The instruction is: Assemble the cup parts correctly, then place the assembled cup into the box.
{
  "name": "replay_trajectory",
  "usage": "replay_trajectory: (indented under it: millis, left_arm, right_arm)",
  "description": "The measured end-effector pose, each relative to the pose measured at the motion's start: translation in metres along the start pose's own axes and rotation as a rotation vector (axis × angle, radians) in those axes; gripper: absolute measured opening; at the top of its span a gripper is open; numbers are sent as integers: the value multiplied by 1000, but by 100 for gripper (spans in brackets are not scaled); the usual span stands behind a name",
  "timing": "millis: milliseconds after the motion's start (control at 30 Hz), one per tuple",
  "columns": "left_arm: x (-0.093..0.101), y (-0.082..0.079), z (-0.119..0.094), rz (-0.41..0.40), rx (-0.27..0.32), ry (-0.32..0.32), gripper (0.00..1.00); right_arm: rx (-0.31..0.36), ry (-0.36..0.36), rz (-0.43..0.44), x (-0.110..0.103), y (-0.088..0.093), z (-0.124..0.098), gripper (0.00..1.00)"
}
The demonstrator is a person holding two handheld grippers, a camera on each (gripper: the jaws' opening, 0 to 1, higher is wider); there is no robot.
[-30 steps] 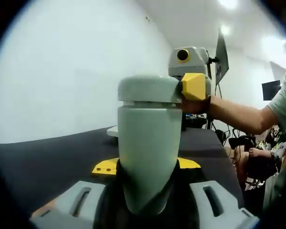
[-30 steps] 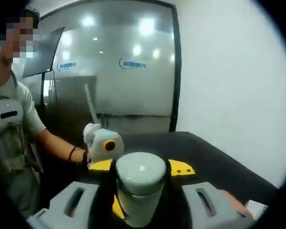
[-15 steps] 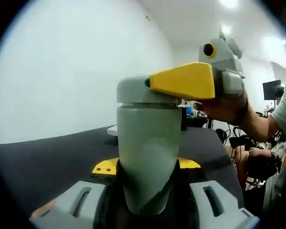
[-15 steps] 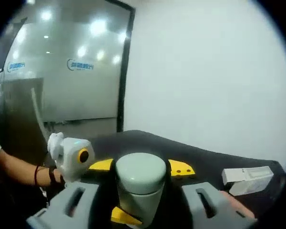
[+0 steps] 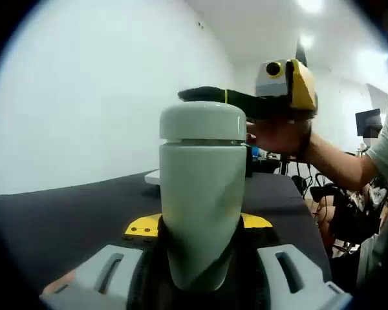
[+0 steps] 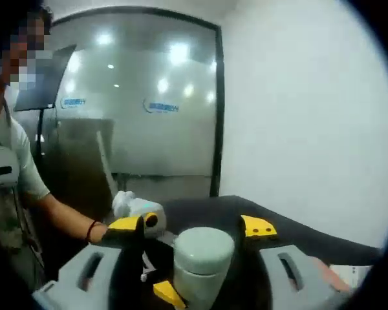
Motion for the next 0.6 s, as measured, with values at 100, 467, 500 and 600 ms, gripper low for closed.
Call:
replay_trajectory:
  millis: [100,467,500,600]
  left_arm:
    - [1,0,0,1,-1,0,39]
    - [1,1,1,6,-11,3,39]
    - [1,1,1,7,-11,3,39]
    - [1,1,1,5,-11,2,39]
  right_arm:
    - [-33,-95,48,0,8,-3,49]
    - [-106,-147,109,-5,37,6,51]
    - [-104,-149,111,-6,37,7,49]
    - [-113,-166,110,-9,39,8,42]
Point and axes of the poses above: the point that each gripper's makers call its tool centre point, and the gripper's own axes: z roughly forward along the fingers, x roughly to its right, y roughly out of its underside, the point moved 1 cm from there along -z, roughly backward along the fingers, and after that the axes turned 14 degrees about x, right-handed, at the moved point
